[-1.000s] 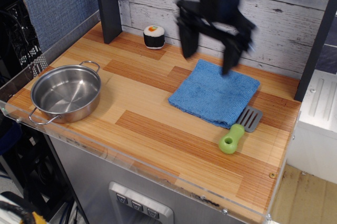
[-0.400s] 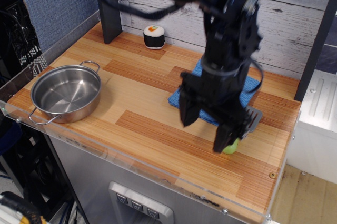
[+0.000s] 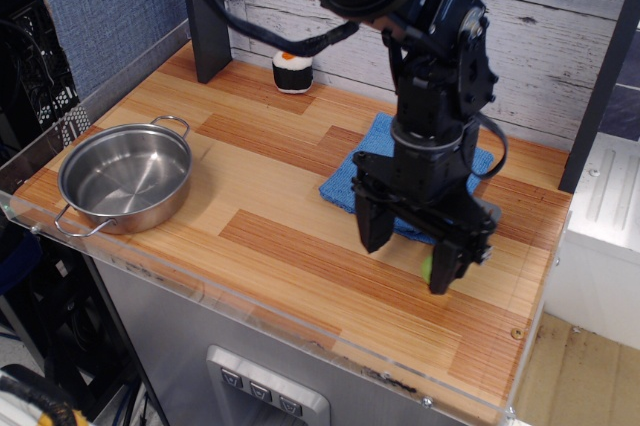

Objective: Move the spatula to the left of the cloth.

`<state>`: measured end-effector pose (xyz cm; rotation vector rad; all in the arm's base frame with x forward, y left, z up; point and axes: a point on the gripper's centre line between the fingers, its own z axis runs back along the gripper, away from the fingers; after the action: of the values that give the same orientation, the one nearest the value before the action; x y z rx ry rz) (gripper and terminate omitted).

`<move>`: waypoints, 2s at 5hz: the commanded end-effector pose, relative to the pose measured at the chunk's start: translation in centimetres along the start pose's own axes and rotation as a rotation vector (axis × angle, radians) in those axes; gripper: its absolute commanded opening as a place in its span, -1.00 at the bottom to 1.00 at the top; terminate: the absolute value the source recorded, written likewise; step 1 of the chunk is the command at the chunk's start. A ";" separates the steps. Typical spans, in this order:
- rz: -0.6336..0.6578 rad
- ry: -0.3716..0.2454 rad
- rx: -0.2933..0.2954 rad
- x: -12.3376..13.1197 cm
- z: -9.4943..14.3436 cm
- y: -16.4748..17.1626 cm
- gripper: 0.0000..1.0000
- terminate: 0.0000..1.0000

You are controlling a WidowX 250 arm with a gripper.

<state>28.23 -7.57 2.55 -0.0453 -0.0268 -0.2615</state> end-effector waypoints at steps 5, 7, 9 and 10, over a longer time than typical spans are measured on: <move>0.037 -0.053 0.091 -0.1 -0.5 0.0 1.00 -1.00; 0.032 0.001 0.120 -1.3 -2.8 0.6 1.00 -1.00; 0.044 -0.012 0.123 -1.3 -2.9 0.7 -1.00 -1.00; 0.054 -0.025 0.120 -1.2 -2.6 0.7 -1.00 -1.00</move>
<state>27.91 -7.60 0.33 0.0603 -0.0809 -0.2251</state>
